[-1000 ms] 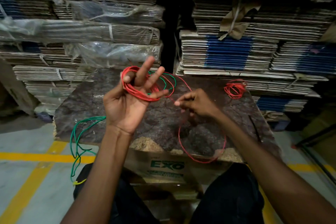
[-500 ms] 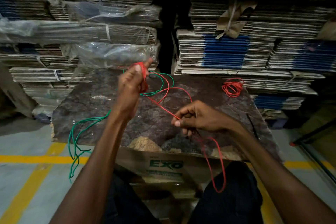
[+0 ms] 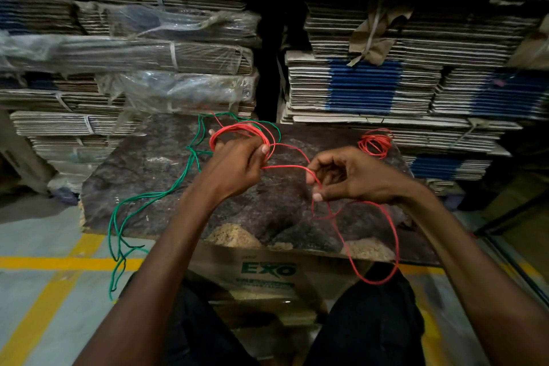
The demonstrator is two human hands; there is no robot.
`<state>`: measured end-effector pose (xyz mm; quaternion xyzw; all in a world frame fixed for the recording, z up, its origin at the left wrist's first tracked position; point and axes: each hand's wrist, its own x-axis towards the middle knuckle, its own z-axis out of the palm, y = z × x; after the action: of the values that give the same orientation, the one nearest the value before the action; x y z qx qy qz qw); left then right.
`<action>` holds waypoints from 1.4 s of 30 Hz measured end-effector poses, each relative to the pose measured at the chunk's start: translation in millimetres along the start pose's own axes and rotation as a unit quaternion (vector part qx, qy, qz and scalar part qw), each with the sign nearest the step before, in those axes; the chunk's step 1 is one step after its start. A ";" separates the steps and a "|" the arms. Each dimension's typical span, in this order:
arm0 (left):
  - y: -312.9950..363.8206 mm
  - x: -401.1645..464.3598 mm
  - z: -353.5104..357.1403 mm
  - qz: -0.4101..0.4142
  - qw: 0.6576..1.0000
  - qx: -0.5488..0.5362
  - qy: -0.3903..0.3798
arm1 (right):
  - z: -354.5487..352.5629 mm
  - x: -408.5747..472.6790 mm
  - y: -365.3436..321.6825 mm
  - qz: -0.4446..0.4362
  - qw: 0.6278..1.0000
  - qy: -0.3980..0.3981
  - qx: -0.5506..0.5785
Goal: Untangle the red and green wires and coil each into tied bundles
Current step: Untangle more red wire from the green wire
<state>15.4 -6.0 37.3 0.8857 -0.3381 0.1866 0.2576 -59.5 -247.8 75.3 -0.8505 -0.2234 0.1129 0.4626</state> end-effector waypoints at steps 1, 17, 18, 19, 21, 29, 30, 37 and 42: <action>0.5 -1.4 0.1 -0.001 1.000 0.000 -0.017 | -0.9 2.6 1.1 -0.005 1.000 0.030 -0.008; 9.6 -42.4 1.3 -0.150 0.701 -0.692 -0.084 | -21.3 22.7 19.7 0.034 0.978 0.082 0.190; 7.7 -41.4 -1.2 -0.159 0.658 -0.734 -0.056 | -23.0 21.8 23.7 0.035 0.975 0.060 0.212; 4.0 -40.8 -3.5 -0.162 0.620 -0.767 -0.030 | -24.5 20.8 27.4 0.030 0.971 0.040 0.234; -3.7 -38.8 -7.9 -0.168 0.563 -0.809 0.002 | -27.6 20.9 33.9 0.020 0.960 0.029 0.277; -7.4 -28.8 -13.9 -0.209 0.524 -0.820 0.094 | -38.2 24.2 36.2 0.114 0.929 0.125 0.328; -8.7 -28.5 -14.2 -0.206 0.520 -0.823 0.097 | -39.1 24.0 37.0 0.111 0.927 0.137 0.331; -14.9 -26.3 -15.5 -0.250 0.576 -0.769 0.119 | -43.0 18.3 49.1 -0.015 0.909 0.165 0.381; -14.5 -25.2 -6.3 -0.304 0.657 -0.684 0.094 | -35.7 21.8 40.5 0.002 0.926 0.241 0.289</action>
<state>6.9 19.6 24.8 0.4907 -0.0566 -0.1041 0.8632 -15.0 -282.6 61.2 -0.6818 -0.0609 -0.0342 0.7282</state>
